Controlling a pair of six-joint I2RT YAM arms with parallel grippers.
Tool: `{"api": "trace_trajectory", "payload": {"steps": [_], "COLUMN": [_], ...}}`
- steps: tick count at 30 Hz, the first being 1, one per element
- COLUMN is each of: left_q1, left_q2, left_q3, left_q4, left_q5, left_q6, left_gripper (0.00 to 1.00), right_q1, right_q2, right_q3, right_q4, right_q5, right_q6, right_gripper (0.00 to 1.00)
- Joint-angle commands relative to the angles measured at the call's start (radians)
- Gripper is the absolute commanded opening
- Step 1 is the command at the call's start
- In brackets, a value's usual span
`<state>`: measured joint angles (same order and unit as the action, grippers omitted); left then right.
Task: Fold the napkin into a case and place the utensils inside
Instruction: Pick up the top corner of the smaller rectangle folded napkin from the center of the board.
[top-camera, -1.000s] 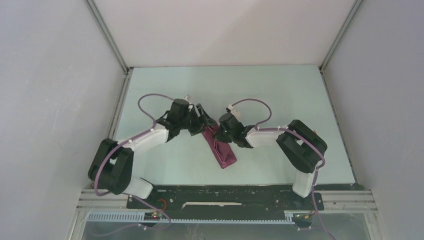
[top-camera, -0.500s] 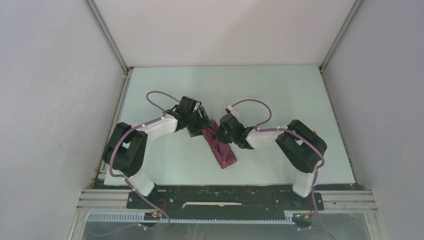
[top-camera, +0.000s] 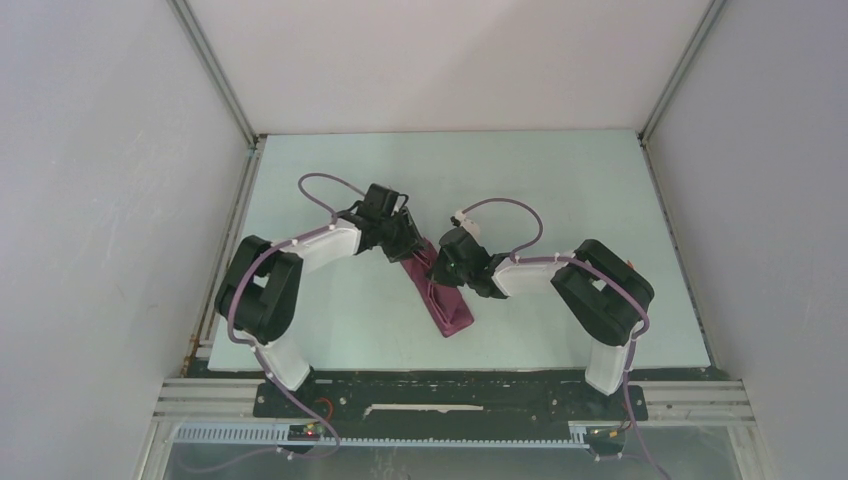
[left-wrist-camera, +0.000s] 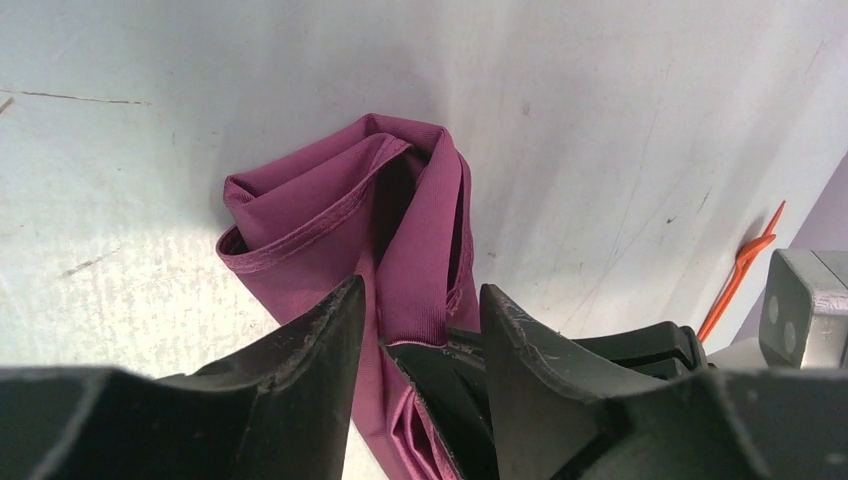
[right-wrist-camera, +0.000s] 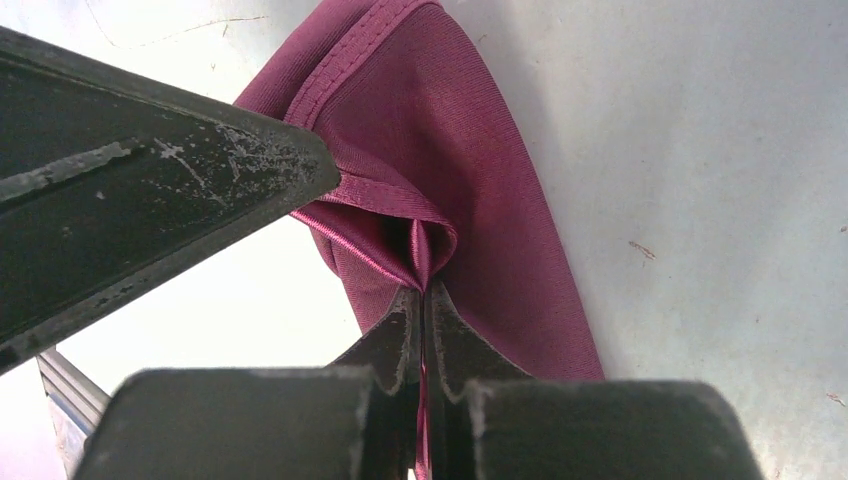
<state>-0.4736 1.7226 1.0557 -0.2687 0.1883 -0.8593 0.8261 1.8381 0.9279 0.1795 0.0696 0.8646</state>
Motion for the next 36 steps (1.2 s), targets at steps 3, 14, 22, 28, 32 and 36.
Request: {"api": "trace_trajectory", "payload": {"steps": [3, 14, 22, 28, 32, 36], "left_q1": [-0.005, 0.012, 0.034, 0.046, 0.048, 0.052], "left_q2": [0.015, 0.010, 0.008, 0.001, 0.006, 0.009], "left_q3": [0.043, 0.046, 0.034, 0.032, 0.033, 0.029], "left_q4": [0.002, -0.010, -0.021, -0.027, -0.027, -0.026], "left_q5": [-0.020, -0.022, -0.003, 0.014, 0.024, 0.028], "left_q6": [0.029, 0.059, 0.078, 0.088, 0.092, 0.093], "left_gripper": [0.44, 0.10, 0.01, 0.00, 0.00, 0.00], "right_q1": [0.009, -0.008, -0.035, -0.067, -0.092, -0.125], "right_q2": [-0.017, -0.044, -0.089, -0.091, -0.079, -0.070], "right_q3": [-0.008, -0.008, -0.008, 0.009, 0.021, 0.040], "right_q4": [0.022, 0.079, 0.149, 0.171, 0.191, 0.175], "right_q5": [0.019, -0.089, -0.144, -0.190, -0.230, -0.289], "right_q6": [-0.026, -0.210, -0.325, -0.432, -0.481, -0.483], "right_gripper": [0.00, 0.17, 0.53, 0.57, 0.57, 0.58]}}
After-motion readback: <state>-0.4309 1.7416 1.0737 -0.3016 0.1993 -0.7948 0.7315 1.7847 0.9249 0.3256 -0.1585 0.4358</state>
